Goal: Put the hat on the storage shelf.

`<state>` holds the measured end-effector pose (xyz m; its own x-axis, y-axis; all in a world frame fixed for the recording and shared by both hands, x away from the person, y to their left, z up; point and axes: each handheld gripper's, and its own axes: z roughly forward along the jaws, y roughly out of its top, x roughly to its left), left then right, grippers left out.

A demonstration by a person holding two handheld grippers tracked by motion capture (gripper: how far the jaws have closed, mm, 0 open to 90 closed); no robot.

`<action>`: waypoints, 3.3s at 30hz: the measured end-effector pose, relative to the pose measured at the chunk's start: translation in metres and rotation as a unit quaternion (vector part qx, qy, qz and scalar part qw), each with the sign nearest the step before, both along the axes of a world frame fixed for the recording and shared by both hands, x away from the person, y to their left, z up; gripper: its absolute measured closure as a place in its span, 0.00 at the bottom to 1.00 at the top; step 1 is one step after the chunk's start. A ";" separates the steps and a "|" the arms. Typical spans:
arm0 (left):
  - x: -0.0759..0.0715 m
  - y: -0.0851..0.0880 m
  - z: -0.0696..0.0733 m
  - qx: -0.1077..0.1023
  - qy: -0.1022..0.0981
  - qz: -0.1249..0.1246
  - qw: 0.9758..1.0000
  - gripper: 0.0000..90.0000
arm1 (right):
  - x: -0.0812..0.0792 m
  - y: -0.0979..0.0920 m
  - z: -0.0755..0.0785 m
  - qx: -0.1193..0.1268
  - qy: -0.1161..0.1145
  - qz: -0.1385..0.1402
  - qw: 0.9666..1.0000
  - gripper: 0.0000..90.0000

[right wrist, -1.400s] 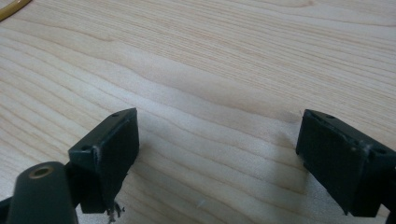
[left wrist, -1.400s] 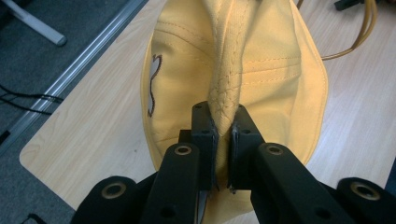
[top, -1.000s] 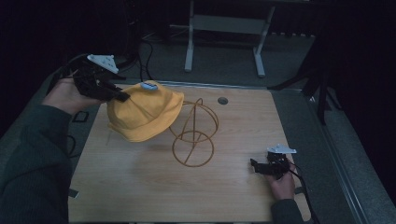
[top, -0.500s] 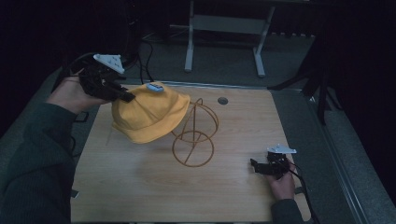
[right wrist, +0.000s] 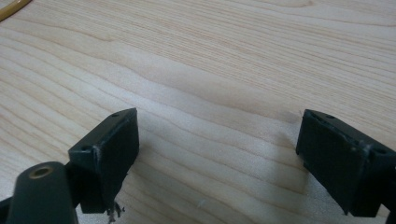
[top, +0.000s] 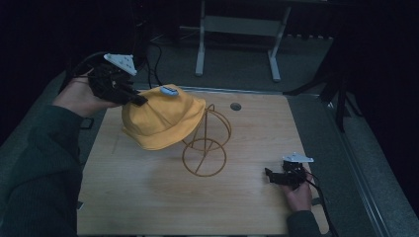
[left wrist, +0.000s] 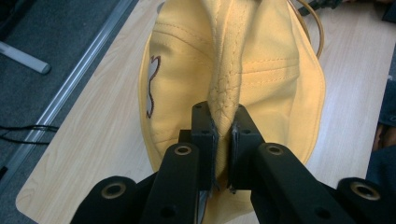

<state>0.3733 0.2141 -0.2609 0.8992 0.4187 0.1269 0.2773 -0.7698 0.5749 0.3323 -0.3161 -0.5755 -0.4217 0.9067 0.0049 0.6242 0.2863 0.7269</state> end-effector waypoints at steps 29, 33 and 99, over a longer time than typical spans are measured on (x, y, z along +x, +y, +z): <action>0.000 -0.013 0.016 0.002 -0.016 -0.012 1.000 0.93 | 0.000 0.000 0.000 0.000 0.000 0.000 1.000 0.15; 0.000 -0.014 0.019 -0.003 -0.019 -0.014 1.000 0.93 | 0.000 0.000 0.000 -0.001 0.000 0.000 1.000 0.15; 0.027 -0.142 -0.030 -0.004 -0.019 -0.085 0.996 0.87 | 0.000 0.000 0.000 0.002 0.001 -0.001 1.000 0.15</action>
